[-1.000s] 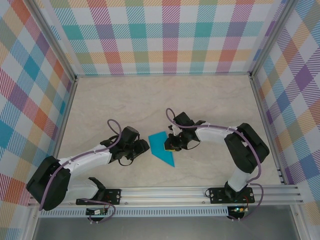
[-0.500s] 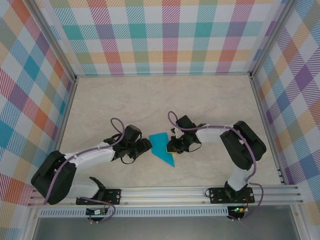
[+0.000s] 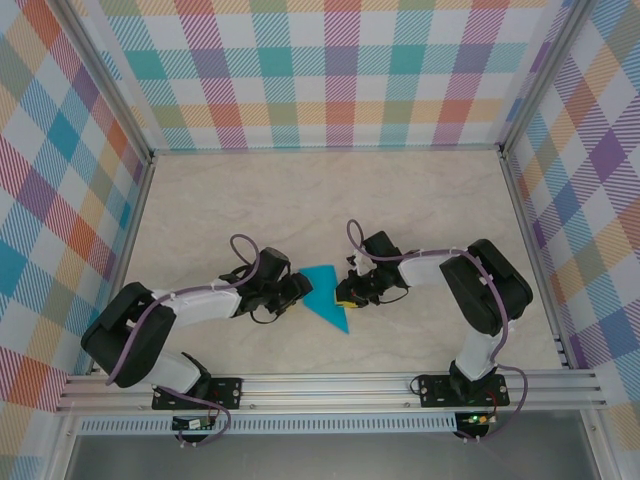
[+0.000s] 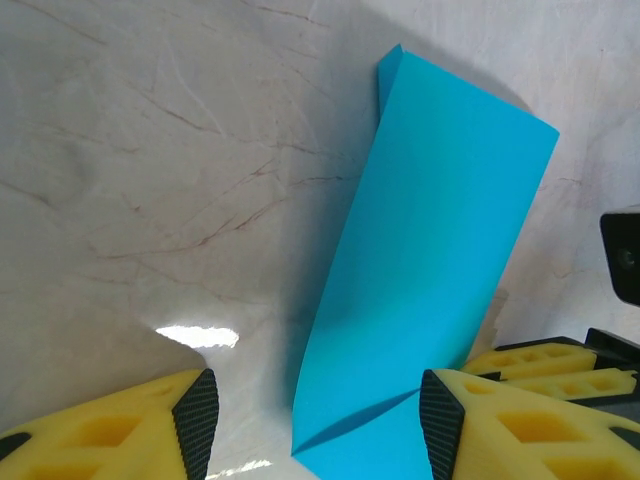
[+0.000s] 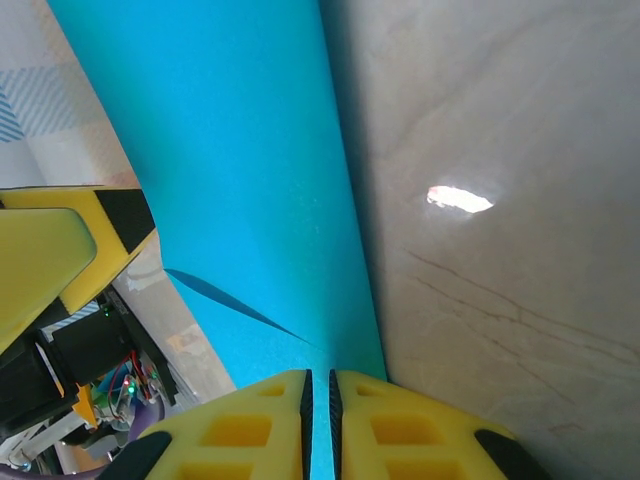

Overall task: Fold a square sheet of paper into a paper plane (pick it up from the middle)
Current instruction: Fold the wing for the fifth time at the center of the table.

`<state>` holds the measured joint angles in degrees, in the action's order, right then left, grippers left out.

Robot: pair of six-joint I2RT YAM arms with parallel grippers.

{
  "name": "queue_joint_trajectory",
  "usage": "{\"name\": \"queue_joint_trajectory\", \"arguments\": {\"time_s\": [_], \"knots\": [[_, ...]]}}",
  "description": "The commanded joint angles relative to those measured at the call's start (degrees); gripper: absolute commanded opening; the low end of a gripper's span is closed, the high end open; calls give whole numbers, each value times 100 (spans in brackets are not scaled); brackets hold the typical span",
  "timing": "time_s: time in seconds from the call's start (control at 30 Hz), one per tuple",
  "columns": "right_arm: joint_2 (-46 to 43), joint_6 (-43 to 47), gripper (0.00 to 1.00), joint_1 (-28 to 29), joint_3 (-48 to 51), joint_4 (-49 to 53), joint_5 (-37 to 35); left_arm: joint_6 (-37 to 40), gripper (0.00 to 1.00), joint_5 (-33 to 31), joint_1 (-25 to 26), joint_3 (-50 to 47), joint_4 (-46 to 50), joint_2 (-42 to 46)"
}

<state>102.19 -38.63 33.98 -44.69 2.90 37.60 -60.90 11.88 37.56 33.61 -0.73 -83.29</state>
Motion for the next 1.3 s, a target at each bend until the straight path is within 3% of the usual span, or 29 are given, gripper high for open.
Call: {"name": "queue_joint_trajectory", "arguments": {"time_s": [0.0,0.77,1.0,1.27], "knots": [[446,-30,16,8,188,33,-569,-149,57,150,-73,32,-388,-95],[624,-108,16,-3,277,-167,-560,-499,52,435,-134,-226,-1601,-408],[568,-223,17,-14,248,-294,-479,-616,45,542,-248,-302,-1698,-272],[349,-391,20,-12,64,-360,-347,-616,28,584,-293,-311,-1649,-197]]}}
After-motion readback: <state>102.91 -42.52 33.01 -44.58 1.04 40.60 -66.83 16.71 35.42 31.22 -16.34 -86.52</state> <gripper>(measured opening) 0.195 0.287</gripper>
